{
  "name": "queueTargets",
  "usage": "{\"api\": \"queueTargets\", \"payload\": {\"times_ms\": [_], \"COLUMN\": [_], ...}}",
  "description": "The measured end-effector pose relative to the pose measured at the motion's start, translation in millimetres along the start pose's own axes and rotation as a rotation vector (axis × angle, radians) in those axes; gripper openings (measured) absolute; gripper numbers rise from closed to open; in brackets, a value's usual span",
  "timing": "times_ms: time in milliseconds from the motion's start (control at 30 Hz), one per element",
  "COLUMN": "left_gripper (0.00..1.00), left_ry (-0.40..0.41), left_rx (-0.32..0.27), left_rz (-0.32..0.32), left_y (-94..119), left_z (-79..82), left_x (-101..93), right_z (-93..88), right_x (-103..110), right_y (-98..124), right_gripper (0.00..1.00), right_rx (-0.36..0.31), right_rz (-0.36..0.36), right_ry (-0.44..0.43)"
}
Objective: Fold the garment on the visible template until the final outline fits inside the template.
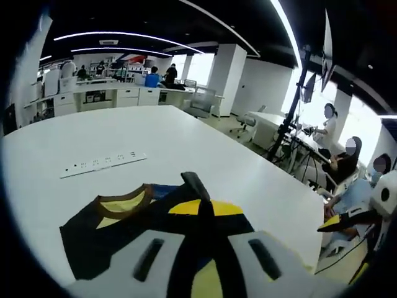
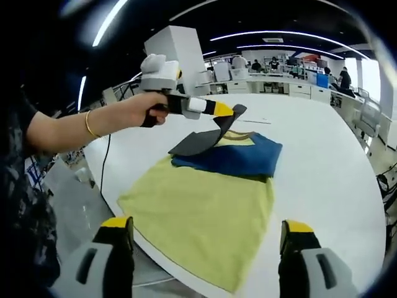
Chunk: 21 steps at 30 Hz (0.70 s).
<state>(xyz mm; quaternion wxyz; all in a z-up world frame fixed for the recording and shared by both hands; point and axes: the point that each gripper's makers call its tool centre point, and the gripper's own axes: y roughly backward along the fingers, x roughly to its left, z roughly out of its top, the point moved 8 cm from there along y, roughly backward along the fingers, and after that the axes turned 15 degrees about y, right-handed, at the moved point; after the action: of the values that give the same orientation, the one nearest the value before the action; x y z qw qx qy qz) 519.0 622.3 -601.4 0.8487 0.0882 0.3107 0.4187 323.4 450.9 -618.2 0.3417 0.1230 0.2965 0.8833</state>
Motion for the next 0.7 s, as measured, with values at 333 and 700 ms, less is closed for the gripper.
{"api": "queueTargets", "payload": {"times_ms": [333, 700], "left_gripper": [0.01, 0.01], "left_ry": [-0.001, -0.045], "left_rx": [0.033, 0.102], "left_rz": [-0.03, -0.037], "left_y": [-16.1, -30.3], "left_z": [-14.1, -40.7], "left_x": [-13.8, -17.8], "right_z": [-3.7, -9.2], "right_x": [-1.2, -2.8], "right_y": [-3.7, -8.0], "right_gripper": [0.99, 0.99], "right_rx": [0.017, 0.031], "right_rz": [0.005, 0.007], "right_ry": [-0.008, -0.02]}}
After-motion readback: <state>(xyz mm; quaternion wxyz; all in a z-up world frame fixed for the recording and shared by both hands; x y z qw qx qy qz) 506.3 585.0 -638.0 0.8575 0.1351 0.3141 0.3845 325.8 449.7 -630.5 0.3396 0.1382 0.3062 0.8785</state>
